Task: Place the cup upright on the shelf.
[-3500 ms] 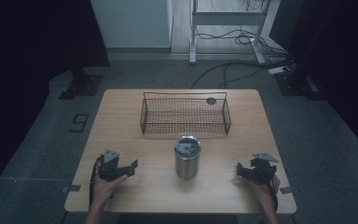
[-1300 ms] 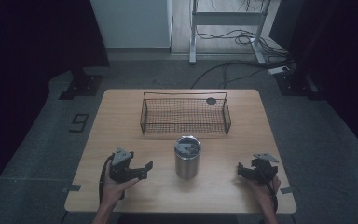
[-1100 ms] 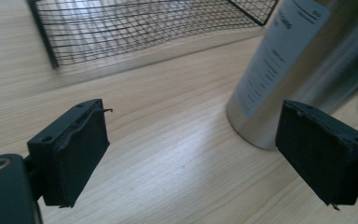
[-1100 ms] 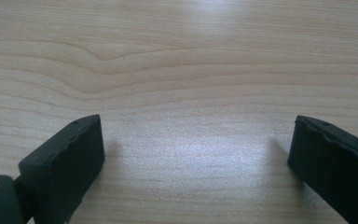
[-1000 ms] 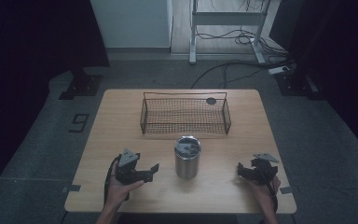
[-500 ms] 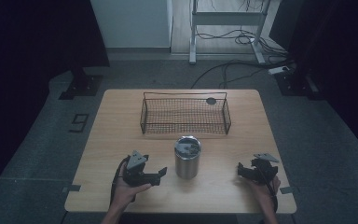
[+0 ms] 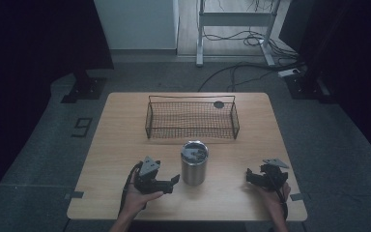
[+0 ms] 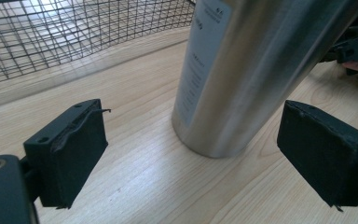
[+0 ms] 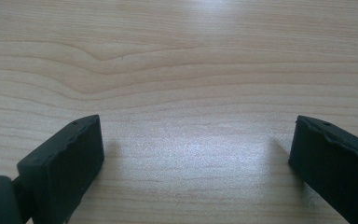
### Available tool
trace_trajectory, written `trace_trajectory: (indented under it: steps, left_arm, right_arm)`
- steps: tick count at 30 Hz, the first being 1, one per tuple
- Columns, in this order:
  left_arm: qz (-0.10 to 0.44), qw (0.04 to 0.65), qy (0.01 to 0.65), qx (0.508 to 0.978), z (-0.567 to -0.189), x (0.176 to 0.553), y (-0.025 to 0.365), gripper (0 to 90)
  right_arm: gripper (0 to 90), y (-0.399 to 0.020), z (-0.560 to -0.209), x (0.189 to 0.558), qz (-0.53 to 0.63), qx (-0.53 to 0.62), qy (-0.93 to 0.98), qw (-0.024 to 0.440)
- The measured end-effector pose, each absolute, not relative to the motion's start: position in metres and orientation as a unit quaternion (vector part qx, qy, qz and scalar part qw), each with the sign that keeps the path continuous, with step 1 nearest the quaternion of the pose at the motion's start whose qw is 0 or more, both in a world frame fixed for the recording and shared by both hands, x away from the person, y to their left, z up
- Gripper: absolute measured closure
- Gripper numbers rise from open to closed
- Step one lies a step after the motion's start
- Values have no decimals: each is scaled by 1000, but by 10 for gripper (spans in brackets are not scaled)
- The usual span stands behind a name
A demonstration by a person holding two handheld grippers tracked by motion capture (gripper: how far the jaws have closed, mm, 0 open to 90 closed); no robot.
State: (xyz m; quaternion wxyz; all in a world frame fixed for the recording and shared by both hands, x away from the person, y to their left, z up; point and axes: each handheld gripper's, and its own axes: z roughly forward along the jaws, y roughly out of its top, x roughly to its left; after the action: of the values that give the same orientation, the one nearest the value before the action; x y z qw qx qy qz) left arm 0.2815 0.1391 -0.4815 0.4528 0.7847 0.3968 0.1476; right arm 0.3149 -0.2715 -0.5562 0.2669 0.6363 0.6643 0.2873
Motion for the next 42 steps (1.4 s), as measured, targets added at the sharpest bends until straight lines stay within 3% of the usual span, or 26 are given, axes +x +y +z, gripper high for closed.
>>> trace_trajectory:
  steps: [20,42]
  left_arm:
    - [140,456,369,798,-473,285,111,2]
    - [140,467,361,795,-469,298,82,0]
  right_arm:
    - [29,-272,-556,315,287,637,664,267]
    - [29,-272,-556,315,287,638,663,267]
